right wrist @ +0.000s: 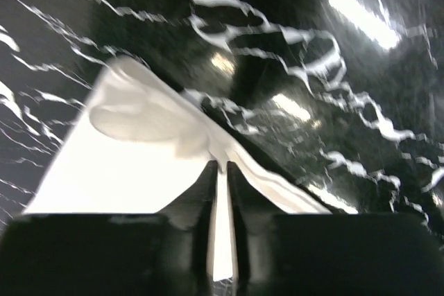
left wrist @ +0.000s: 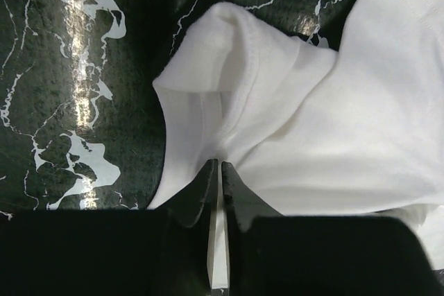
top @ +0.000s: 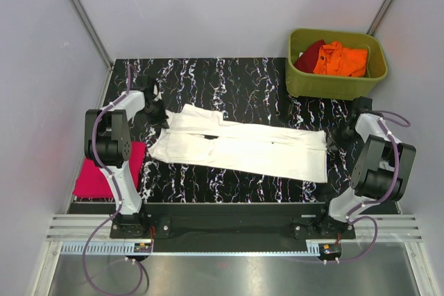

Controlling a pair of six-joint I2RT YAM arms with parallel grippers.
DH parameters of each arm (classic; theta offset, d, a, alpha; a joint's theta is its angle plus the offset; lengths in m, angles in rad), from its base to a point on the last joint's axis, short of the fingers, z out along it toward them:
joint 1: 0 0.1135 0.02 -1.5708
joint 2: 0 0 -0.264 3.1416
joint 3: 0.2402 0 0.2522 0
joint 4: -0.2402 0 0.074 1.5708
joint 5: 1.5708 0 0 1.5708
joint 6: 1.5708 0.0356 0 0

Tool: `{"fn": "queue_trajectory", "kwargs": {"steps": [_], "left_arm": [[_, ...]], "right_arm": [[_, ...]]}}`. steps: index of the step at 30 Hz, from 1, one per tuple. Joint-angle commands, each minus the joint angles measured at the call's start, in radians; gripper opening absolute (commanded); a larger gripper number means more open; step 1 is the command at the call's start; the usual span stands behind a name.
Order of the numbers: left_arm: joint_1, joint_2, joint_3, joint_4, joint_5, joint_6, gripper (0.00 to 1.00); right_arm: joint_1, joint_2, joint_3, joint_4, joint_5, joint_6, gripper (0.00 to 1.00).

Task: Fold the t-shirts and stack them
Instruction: Fold the tshirt

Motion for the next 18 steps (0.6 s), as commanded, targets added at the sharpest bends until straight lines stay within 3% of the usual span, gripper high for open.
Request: {"fn": "queue_trajectory", "kwargs": {"steps": [1, 6, 13, 18], "left_arm": [[0.009, -0.015, 0.033, 0.000, -0.040, 0.005, 0.16], [0.009, -0.062, 0.043, -0.009, -0.074, -0.009, 0.41], [-0.020, -0.108, 0.092, -0.049, -0.063, -0.002, 0.48], [-0.036, -0.113, 0.086, -0.059, -0.028, 0.008, 0.46]], "right_arm": [[0.011, -0.089, -0.033, -0.062, -0.031, 0.017, 0.18], [0.017, -0.174, -0.062, -0.098, -0.018, -0.045, 0.26], [0.017, -0.035, 0.060, 0.022, -0.093, -0.143, 0.42], [0.022, 0.076, 0.151, 0.057, -0.133, -0.154, 0.45]]}}
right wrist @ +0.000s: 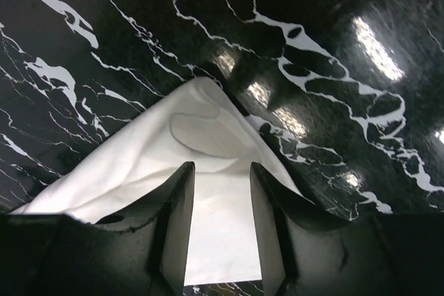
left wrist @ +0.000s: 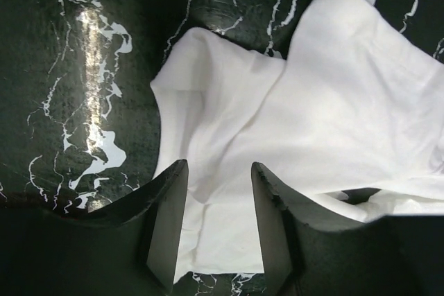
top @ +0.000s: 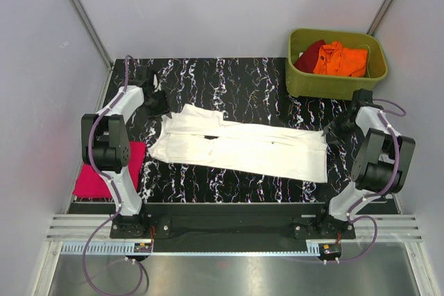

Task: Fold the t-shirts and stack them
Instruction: Fold the tshirt

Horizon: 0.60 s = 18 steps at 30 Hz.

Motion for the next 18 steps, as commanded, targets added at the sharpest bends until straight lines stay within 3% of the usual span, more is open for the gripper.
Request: {"fn": "queue_trajectory", "kwargs": {"steps": [1, 7, 10, 12, 18], "left_arm": [[-0.014, -0.053, 0.004, -0.005, 0.041, 0.011, 0.45], [-0.015, -0.078, -0.023, 0.004, 0.061, 0.002, 0.48], [-0.018, -0.076, -0.002, 0.015, 0.103, -0.011, 0.57], [-0.029, -0.062, 0.032, 0.041, 0.142, -0.003, 0.64], [-0.087, 0.089, 0.214, 0.081, 0.152, 0.083, 0.66]], "right_arm": [[0.009, 0.039, 0.084, 0.039, -0.058, -0.030, 0.45], [0.022, 0.043, 0.128, -0.003, -0.040, -0.014, 0.46], [0.047, 0.025, 0.134, -0.006, -0.066, 0.019, 0.47], [0.066, 0.016, 0.145, -0.012, -0.080, 0.032, 0.48], [0.124, 0.019, 0.133, 0.000, -0.087, 0.045, 0.48]]}}
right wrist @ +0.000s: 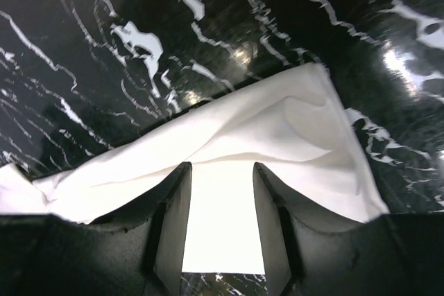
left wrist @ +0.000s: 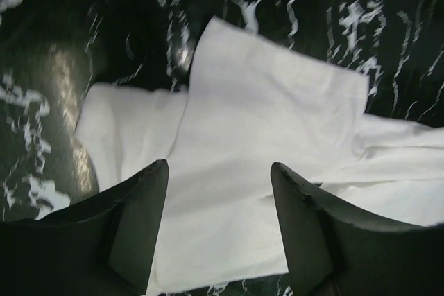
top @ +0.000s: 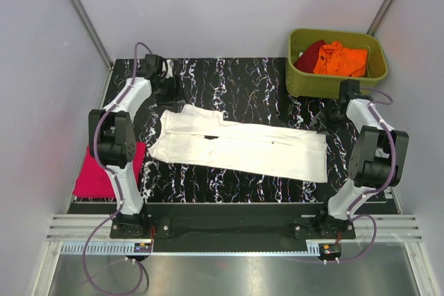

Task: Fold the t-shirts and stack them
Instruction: Fold the tshirt

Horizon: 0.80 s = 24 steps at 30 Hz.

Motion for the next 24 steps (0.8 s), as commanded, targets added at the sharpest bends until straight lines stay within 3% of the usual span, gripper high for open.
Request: {"fn": "queue_trajectory", "kwargs": {"steps": [1, 10, 14, 17, 24], "left_arm": [[-0.036, 0.072, 0.096, 0.075, 0.016, 0.054, 0.66], [-0.041, 0.284, 0.270, 0.054, -0.035, 0.148, 0.64], [-0.044, 0.324, 0.287, 0.097, -0.022, 0.140, 0.55], [-0.051, 0.333, 0.283, 0.132, -0.041, 0.137, 0.54], [-0.064, 0.370, 0.320, 0.086, -0.050, 0.133, 0.46]], "right_arm": [[0.022, -0.034, 0.021, 0.004, -0.027, 0.021, 0.48], [0.024, -0.037, 0.062, -0.029, -0.019, -0.003, 0.48], [0.025, -0.041, 0.050, -0.019, -0.020, -0.010, 0.48], [0.024, -0.041, 0.049, -0.022, -0.004, -0.019, 0.48], [0.024, -0.041, 0.064, -0.028, 0.007, -0.023, 0.48]]}}
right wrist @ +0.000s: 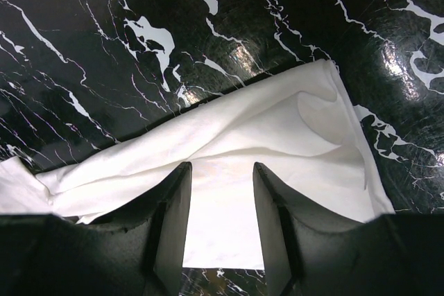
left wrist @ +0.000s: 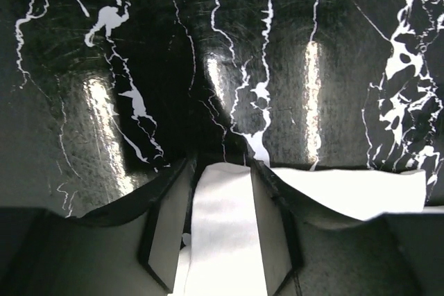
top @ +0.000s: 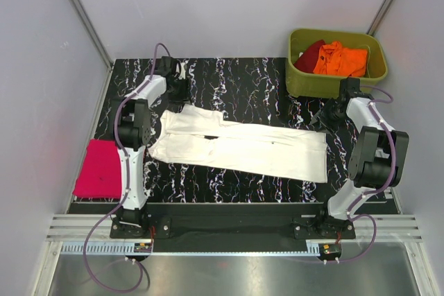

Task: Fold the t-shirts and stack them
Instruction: Fold the tshirt

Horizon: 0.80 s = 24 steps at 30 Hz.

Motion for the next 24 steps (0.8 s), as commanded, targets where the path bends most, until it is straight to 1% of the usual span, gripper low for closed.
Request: {"fn": "queue_trajectory", "kwargs": {"steps": [1, 3, 6, 7, 9, 10, 11, 14, 18, 20, 24], "left_arm": [[-0.012, 0.002, 0.021, 0.002, -0.007, 0.009, 0.45], [-0.025, -0.007, 0.007, 0.005, -0.022, 0.015, 0.44], [-0.031, -0.001, 0.002, 0.002, -0.028, 0.018, 0.38], [-0.031, 0.002, 0.007, -0.002, -0.030, 0.018, 0.30], [-0.031, 0.010, 0.022, -0.005, -0.037, 0.020, 0.20], [-0.031, 0.011, 0.033, -0.019, -0.045, 0.020, 0.06], [-0.031, 0.010, 0.042, -0.027, -0.053, 0.021, 0.00], [-0.031, -0.025, 0.065, -0.033, -0.079, 0.007, 0.00], [-0.031, -0.116, 0.073, -0.025, -0.077, -0.032, 0.00], [-0.031, -0.137, 0.070, -0.022, -0.060, -0.046, 0.00], [-0.031, -0.167, 0.067, -0.033, -0.053, -0.051, 0.00]], "right_arm": [[-0.001, -0.038, 0.043, -0.006, 0.015, -0.022, 0.48], [-0.001, -0.037, 0.042, -0.006, 0.024, -0.025, 0.48], [-0.001, -0.037, 0.039, -0.020, 0.044, -0.013, 0.48], [-0.001, -0.035, 0.036, -0.033, 0.051, -0.010, 0.48], [-0.003, -0.034, 0.039, -0.075, 0.125, 0.006, 0.48], [-0.003, -0.022, 0.048, -0.134, 0.161, 0.010, 0.48], [-0.003, -0.015, 0.051, -0.159, 0.212, 0.009, 0.48], [-0.004, -0.012, 0.045, -0.221, 0.290, 0.007, 0.50], [-0.006, -0.046, 0.004, -0.231, 0.308, -0.014, 0.50], [-0.010, -0.052, -0.013, -0.204, 0.298, -0.025, 0.48], [-0.013, -0.032, -0.038, -0.142, 0.280, -0.068, 0.35]]}}
